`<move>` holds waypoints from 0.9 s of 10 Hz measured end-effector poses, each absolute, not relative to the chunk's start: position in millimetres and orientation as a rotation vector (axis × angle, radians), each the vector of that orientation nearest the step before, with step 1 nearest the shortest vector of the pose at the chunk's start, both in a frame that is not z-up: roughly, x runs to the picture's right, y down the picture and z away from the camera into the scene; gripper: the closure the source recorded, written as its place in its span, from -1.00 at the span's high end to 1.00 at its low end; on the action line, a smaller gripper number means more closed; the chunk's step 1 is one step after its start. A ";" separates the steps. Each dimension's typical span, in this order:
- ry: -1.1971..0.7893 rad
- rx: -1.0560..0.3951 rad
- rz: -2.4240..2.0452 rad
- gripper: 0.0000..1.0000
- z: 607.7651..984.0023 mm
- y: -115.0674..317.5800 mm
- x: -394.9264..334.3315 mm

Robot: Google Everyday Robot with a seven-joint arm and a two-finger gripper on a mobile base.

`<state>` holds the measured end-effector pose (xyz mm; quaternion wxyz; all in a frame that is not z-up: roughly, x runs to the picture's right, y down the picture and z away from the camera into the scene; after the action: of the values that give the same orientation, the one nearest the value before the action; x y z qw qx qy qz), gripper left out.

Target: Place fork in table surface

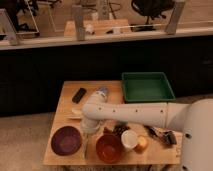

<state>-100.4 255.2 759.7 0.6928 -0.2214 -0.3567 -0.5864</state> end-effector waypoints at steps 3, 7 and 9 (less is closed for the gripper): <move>-0.781 -0.474 -1.343 -1.00 768.2 252.8 -99.9; -0.816 -0.486 -1.338 -1.00 785.3 258.8 -89.9; -0.832 -0.491 -1.328 -0.81 791.0 262.4 -85.7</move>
<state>-85.7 262.4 791.0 0.6815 -0.2187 -0.3709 -0.5918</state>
